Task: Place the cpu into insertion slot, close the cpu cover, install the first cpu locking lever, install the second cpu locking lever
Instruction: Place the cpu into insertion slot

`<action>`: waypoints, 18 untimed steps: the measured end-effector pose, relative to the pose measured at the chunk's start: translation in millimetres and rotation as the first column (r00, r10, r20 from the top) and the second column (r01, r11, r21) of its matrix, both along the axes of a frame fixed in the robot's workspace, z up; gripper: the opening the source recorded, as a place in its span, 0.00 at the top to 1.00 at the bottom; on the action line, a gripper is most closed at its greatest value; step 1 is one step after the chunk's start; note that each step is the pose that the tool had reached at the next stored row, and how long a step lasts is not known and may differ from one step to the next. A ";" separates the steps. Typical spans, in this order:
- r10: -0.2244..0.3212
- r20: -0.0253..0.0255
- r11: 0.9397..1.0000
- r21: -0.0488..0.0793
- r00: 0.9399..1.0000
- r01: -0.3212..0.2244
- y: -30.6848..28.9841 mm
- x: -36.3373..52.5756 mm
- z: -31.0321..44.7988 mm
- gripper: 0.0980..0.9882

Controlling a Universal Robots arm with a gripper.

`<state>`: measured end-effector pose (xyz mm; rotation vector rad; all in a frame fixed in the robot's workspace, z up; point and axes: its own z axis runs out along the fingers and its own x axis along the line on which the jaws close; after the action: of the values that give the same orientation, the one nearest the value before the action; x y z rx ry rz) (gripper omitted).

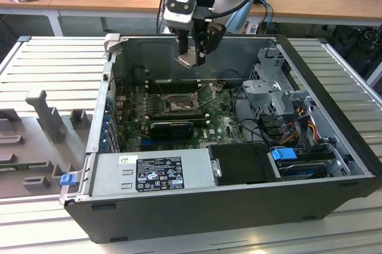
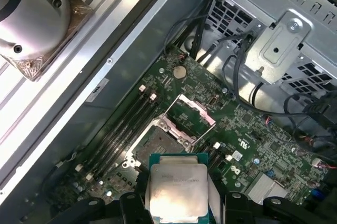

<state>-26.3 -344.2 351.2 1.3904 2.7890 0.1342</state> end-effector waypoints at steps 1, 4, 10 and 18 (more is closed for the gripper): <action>-0.026 0.000 1.000 0.000 1.000 0.026 0.0 0.0 -0.4 0.52; -0.077 0.000 0.997 0.000 0.997 0.077 0.0 0.0 -1.4 0.52; -0.182 0.000 0.983 -0.001 0.983 0.182 0.0 0.0 -2.8 0.52; -0.295 0.000 0.956 -0.001 0.956 0.295 0.0 0.0 -4.2 0.52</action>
<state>-26.3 -344.2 347.0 1.7830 2.5406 0.1260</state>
